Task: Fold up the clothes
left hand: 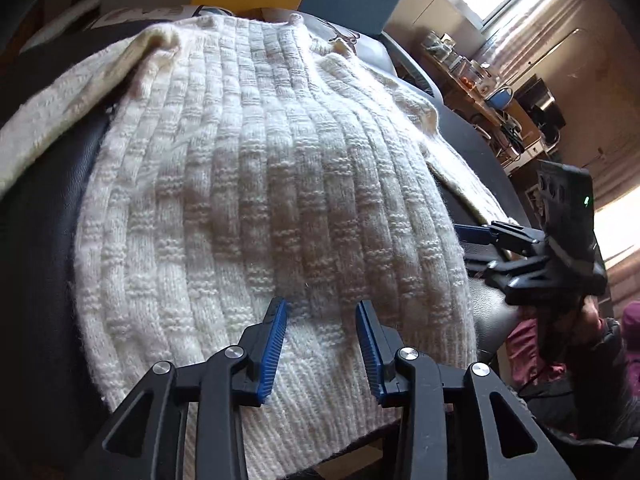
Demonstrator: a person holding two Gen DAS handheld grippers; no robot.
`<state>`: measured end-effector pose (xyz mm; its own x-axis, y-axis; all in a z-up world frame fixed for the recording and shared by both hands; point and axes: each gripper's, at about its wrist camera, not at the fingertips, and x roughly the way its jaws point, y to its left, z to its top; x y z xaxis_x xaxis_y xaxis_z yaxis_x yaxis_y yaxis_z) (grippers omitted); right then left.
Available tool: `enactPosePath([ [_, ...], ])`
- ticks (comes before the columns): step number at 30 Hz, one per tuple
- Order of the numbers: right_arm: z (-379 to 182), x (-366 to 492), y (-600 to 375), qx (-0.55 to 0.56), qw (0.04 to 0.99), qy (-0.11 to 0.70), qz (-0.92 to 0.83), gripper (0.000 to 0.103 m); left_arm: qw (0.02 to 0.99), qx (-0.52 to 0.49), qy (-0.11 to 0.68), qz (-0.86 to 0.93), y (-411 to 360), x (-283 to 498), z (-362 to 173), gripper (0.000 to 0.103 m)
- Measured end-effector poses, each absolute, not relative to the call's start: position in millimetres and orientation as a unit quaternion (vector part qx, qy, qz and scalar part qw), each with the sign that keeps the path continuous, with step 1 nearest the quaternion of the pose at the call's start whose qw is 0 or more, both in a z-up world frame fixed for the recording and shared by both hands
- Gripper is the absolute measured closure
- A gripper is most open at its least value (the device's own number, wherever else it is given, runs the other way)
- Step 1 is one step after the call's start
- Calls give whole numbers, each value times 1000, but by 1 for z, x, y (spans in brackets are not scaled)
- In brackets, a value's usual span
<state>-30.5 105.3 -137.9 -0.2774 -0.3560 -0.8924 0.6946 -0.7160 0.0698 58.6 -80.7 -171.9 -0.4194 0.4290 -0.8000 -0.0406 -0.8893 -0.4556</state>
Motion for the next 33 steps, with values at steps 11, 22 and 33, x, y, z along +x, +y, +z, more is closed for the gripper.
enactPosePath([
  [11, -68, 26, 133, 462, 362, 95, -804, 92, 153, -522, -192, 817, -89, 65, -170, 61],
  [22, -110, 26, 159, 559, 347, 2, -753, 80, 205, -486, -187, 829, -83, 76, -123, 58],
  [33, -86, -37, 256, 507, 177, -84, -840, 79, 333, -575, -39, 747, 92, 8, -113, 50],
])
